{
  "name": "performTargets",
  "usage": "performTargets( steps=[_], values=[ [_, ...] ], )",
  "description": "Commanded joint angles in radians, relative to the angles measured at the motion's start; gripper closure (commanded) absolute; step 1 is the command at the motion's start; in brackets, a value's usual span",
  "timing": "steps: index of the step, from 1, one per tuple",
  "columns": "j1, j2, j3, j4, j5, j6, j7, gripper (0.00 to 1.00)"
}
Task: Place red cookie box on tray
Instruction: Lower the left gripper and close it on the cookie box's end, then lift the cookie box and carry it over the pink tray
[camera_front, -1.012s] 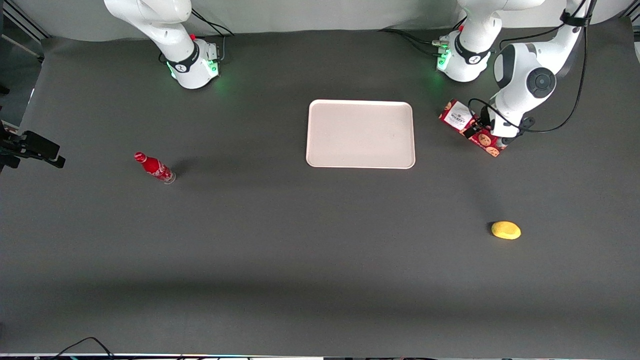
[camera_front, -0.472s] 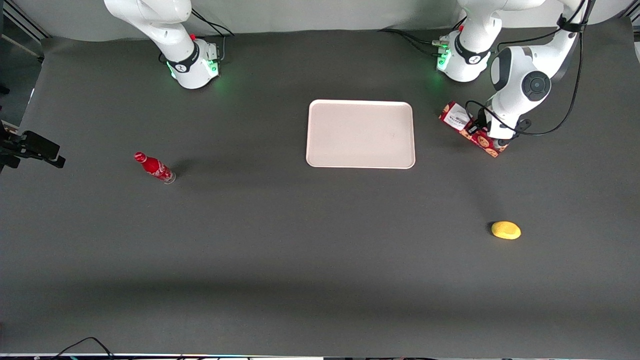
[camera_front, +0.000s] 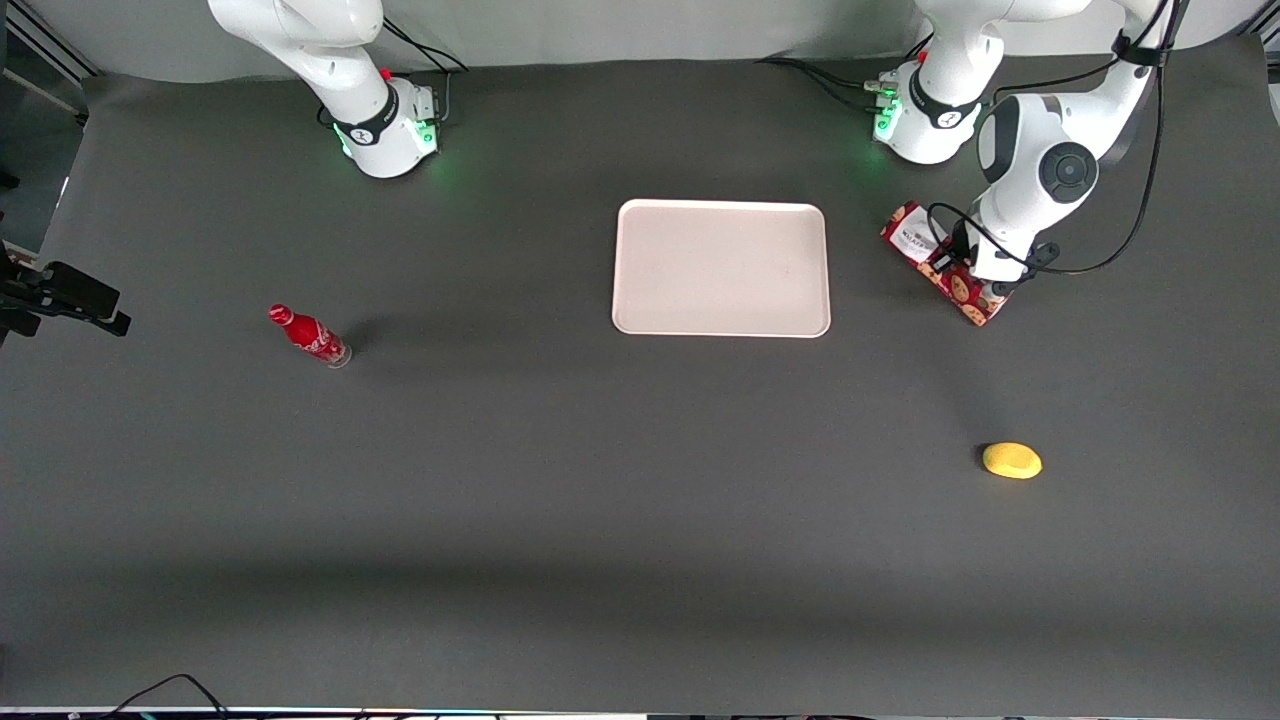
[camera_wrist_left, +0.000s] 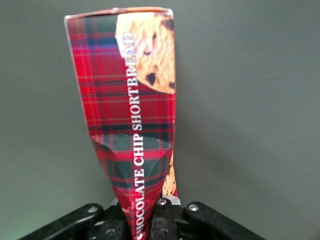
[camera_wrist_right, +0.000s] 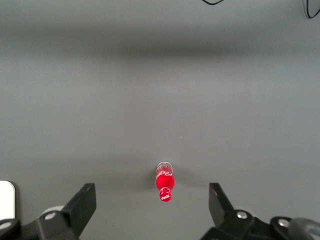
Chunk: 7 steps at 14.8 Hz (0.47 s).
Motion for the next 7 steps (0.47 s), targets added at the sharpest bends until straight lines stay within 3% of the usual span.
performTargets(
  steps=[1,7],
  values=[
    [-0.036,-0.119,-0.016,0.054,-0.006,-0.145,-0.005,1.00],
    [-0.033,-0.204,-0.030,0.454,0.006,-0.670,0.118,1.00]
  ],
)
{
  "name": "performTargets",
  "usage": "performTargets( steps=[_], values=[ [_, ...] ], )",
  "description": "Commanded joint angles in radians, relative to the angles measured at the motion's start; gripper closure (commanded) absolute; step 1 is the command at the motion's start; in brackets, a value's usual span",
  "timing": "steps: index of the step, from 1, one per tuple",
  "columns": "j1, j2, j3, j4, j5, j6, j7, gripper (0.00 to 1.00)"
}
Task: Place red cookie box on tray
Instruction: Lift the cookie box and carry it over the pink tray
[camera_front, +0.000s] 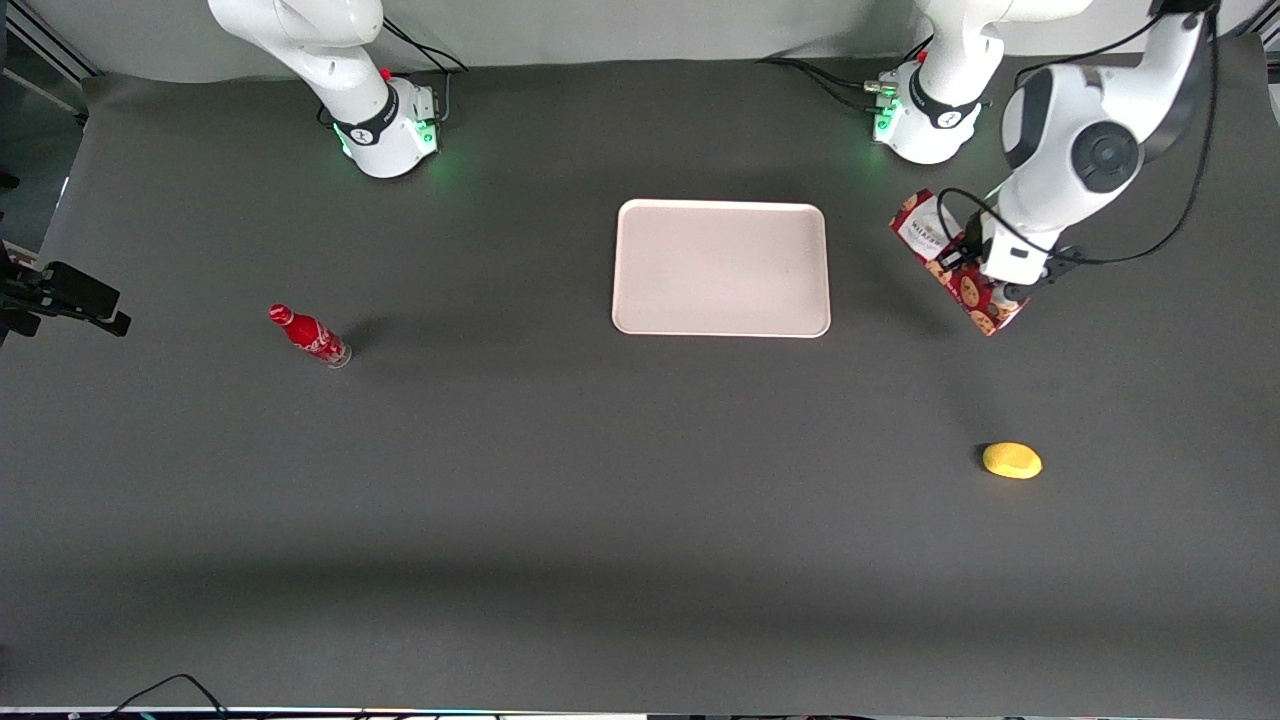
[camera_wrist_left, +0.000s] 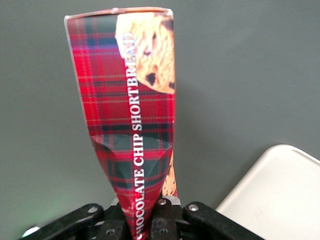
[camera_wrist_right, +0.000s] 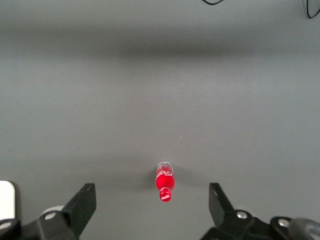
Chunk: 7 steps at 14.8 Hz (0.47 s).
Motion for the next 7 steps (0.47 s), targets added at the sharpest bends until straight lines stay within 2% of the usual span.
performTargets(
  steps=[1,4,7],
  values=[
    [-0.009,-0.038,0.005,0.258,0.012,-0.313,0.067,1.00],
    [-0.011,-0.027,-0.017,0.482,0.026,-0.556,0.076,1.00],
    [-0.012,-0.025,-0.029,0.544,0.026,-0.613,0.097,1.00]
  ],
)
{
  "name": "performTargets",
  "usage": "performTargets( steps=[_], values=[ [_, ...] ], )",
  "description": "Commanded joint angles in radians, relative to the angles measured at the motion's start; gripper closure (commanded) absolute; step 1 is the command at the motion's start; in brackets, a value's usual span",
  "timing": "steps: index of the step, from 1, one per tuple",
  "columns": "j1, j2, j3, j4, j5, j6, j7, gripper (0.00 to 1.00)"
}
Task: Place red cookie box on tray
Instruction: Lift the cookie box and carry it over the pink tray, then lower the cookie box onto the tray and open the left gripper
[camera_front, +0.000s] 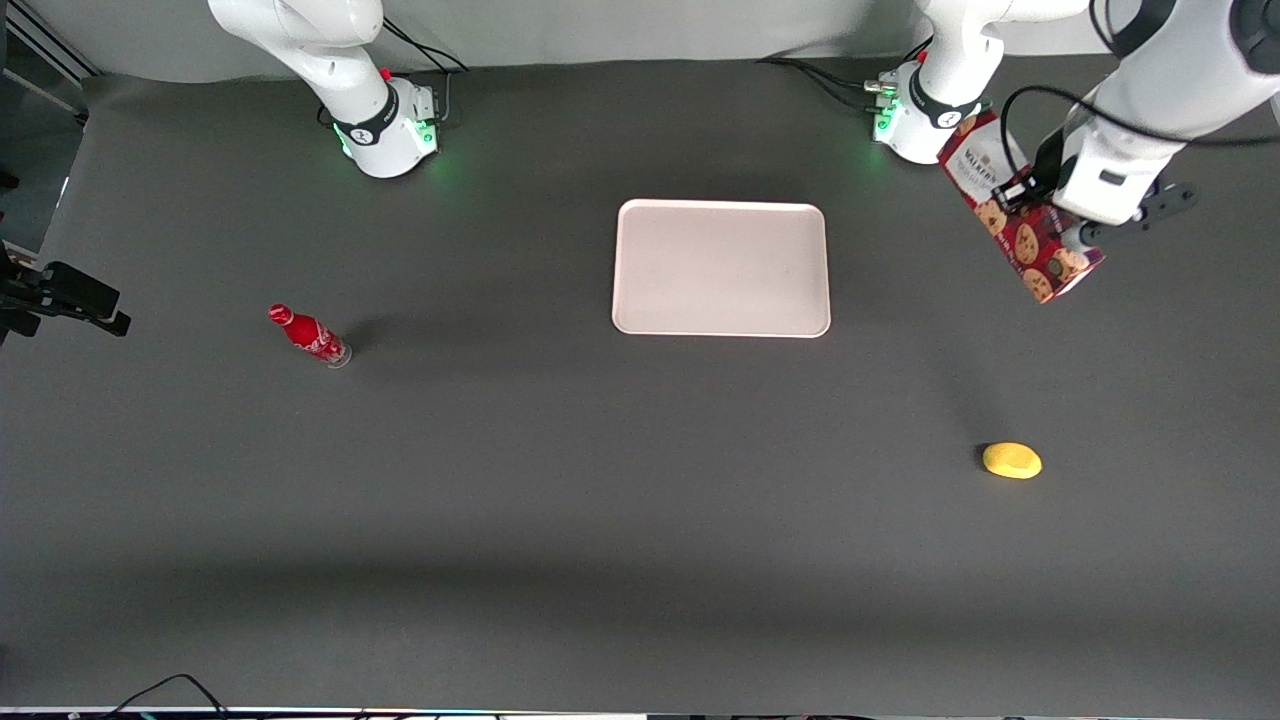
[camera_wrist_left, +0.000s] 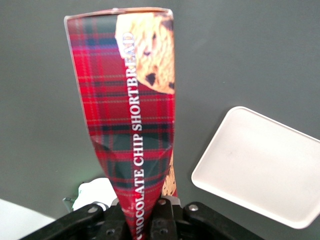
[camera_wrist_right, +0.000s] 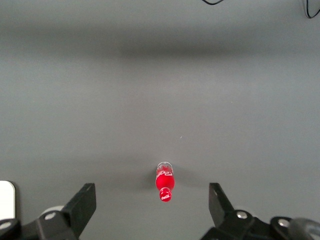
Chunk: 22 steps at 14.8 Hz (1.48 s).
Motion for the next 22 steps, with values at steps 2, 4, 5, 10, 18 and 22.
performTargets(
  steps=[2,4,5,10,18,22],
  values=[
    [-0.011,0.035,-0.029,0.097,0.015,-0.050,0.063,1.00],
    [-0.018,0.032,-0.065,0.097,-0.003,-0.026,0.068,1.00],
    [-0.022,0.030,-0.089,0.094,-0.021,0.003,0.063,1.00],
    [-0.037,0.082,-0.322,0.012,-0.040,0.166,-0.008,1.00],
    [-0.128,0.191,-0.404,-0.236,-0.107,0.589,-0.012,1.00],
    [-0.142,0.252,-0.422,-0.373,-0.106,0.800,-0.012,1.00]
  ],
)
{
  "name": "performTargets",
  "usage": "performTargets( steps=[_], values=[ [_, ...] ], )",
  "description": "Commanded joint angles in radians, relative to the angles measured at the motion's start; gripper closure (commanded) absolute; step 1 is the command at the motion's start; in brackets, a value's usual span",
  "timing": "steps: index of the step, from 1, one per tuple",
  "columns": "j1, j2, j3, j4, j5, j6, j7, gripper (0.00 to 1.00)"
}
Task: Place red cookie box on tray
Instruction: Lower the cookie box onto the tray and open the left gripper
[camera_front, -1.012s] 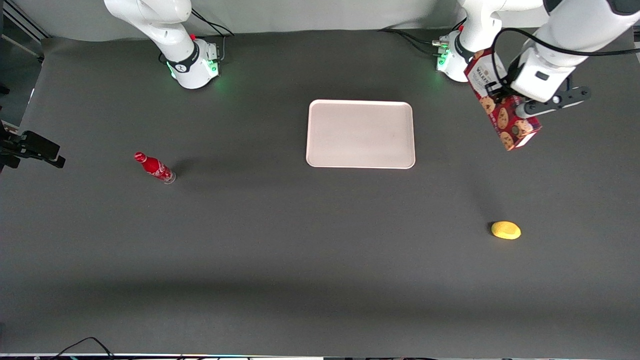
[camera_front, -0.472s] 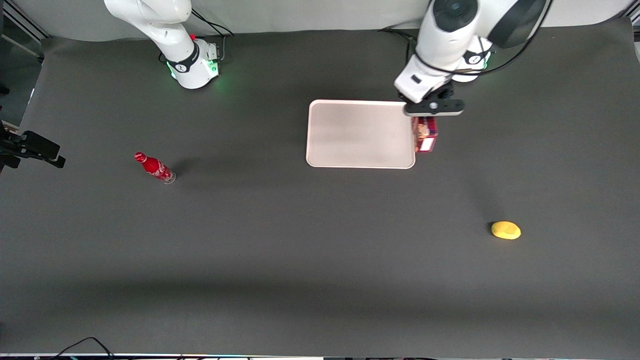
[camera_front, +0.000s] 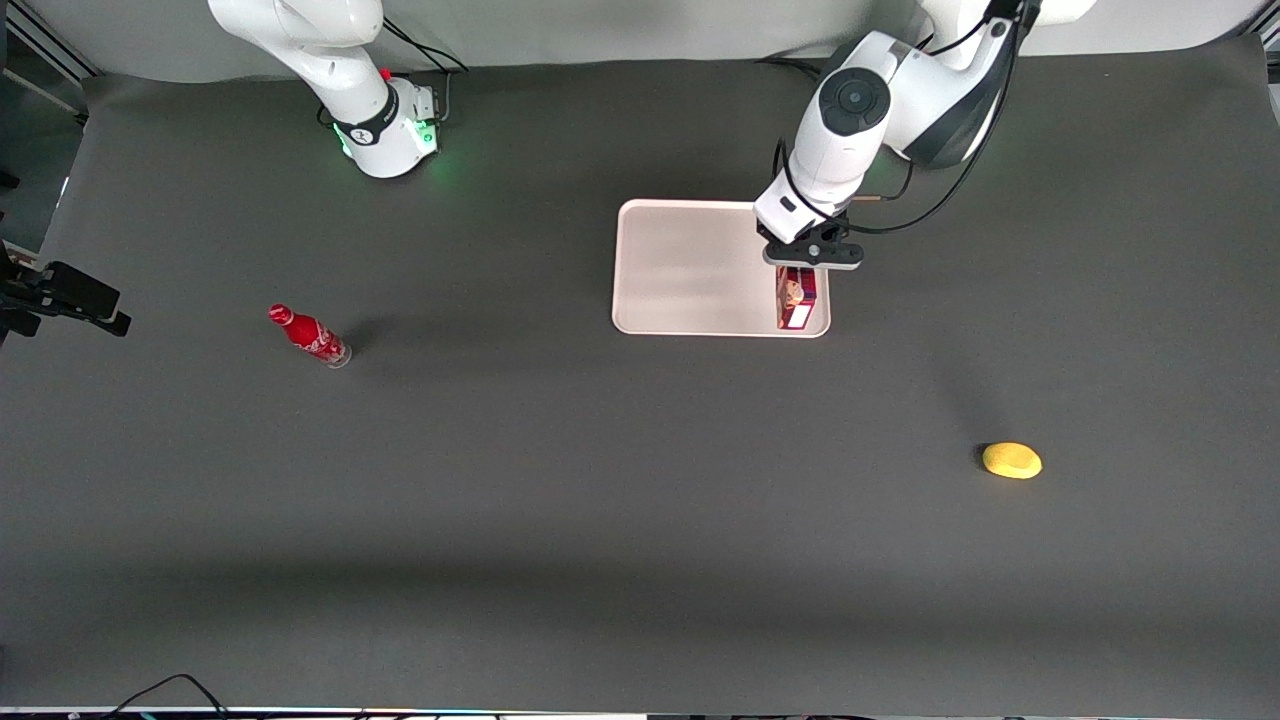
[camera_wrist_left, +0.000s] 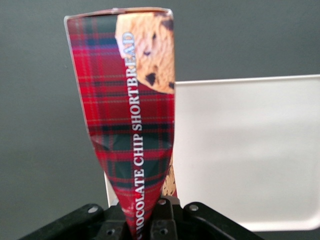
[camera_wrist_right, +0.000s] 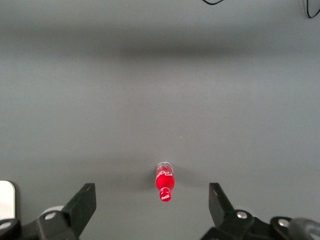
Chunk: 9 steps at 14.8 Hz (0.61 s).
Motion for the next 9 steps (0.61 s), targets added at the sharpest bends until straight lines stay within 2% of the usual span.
performTargets(
  steps=[1,5,9],
  values=[
    [-0.019,0.043,0.001,-0.084,-0.013,0.124,-0.006,1.00],
    [-0.037,0.070,-0.006,-0.178,-0.006,0.213,0.008,1.00],
    [-0.044,0.097,-0.014,-0.204,-0.002,0.261,0.003,1.00]
  ],
)
